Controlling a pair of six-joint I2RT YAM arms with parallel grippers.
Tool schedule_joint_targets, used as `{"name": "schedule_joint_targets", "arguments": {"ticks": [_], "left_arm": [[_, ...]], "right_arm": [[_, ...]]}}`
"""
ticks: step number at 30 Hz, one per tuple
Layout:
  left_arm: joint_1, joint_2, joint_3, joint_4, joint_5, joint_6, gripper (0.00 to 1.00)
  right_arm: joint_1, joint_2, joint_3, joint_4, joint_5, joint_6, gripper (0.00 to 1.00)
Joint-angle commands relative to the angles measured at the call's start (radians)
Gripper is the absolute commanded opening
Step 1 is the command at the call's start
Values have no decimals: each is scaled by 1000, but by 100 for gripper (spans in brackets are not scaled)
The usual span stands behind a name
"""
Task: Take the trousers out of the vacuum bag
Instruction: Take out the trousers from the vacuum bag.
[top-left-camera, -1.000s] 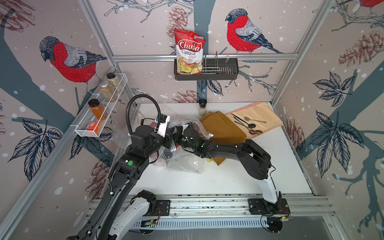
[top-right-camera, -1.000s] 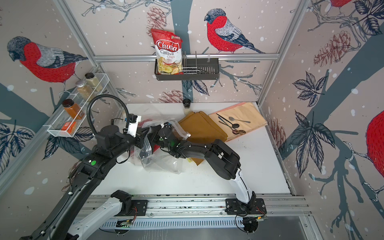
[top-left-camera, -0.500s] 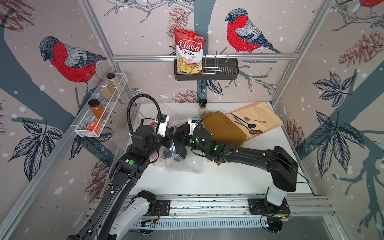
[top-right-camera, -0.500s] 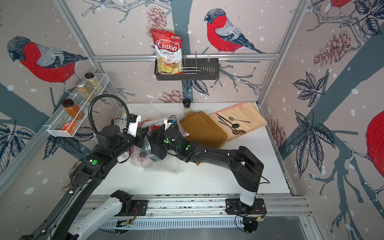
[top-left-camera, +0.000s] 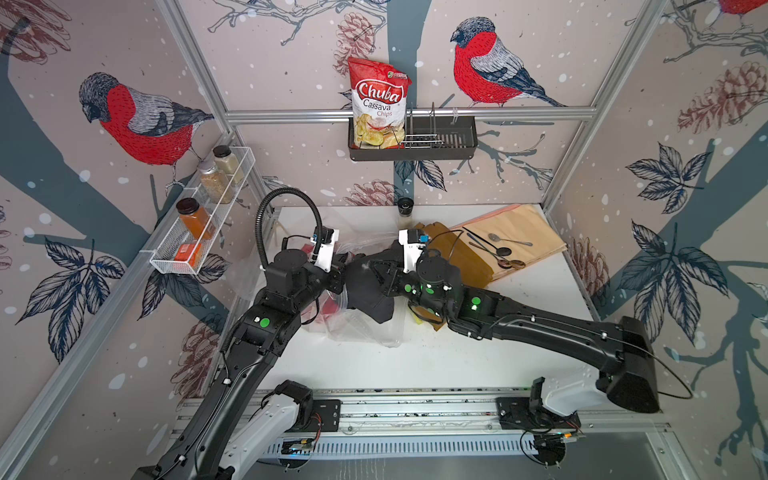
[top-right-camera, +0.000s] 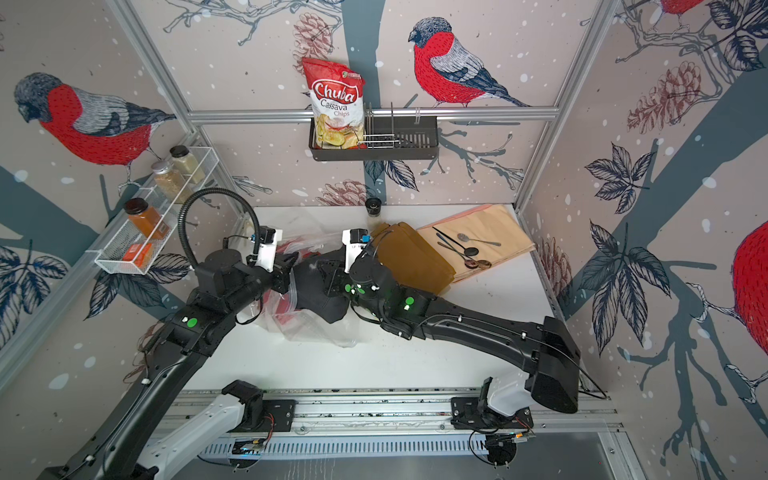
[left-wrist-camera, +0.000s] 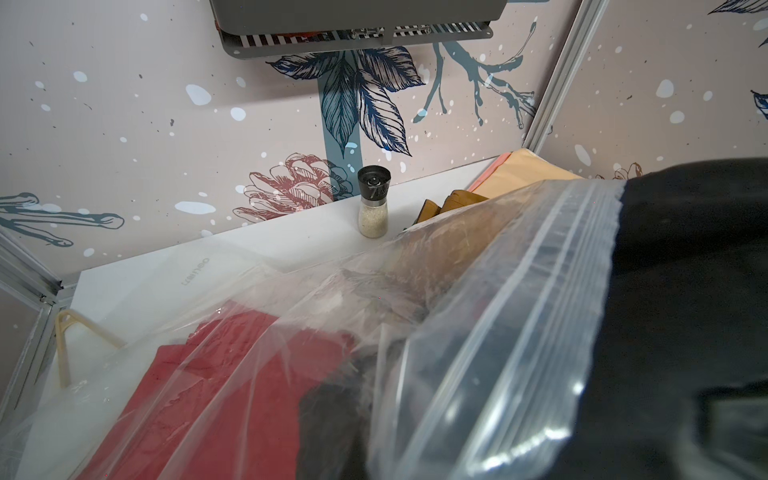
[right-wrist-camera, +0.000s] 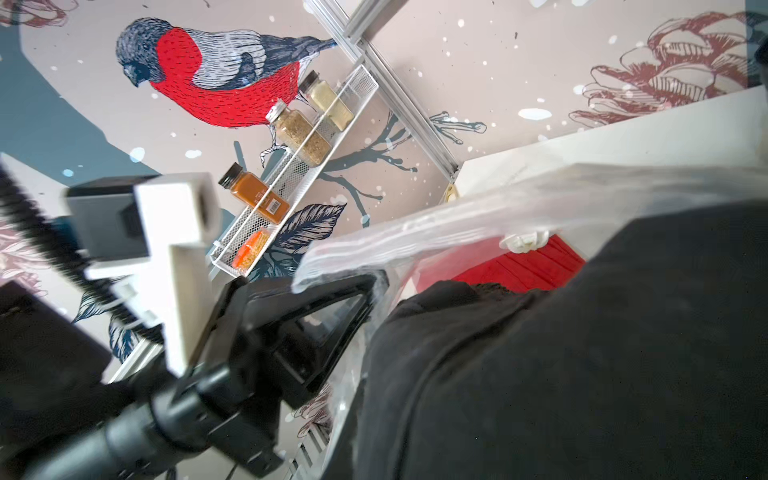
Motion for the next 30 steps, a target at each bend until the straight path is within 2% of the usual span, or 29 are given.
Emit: {"name": "schedule_joint_targets", "arguments": {"ticks": [1,10,18,24,30], "left_arm": [[1,6,-10,37,-18,-10,0],[1,29,-36,52,-61,-23,0],[1,38,-30,24,-118,-35,0],[1,-5,-15,-26,-158,-27,0],[1,-30,49,-114,-274,-43,0]], "right_arm": [[7,-78,-11,109,33,-77,0],[11,-232,30,39,0,-131,0],[-11,-309,74,-10,77,-184,0],[-130,-322,54,21,48,-158,0],[-265,-288,50,67,20,-165,0]]}}
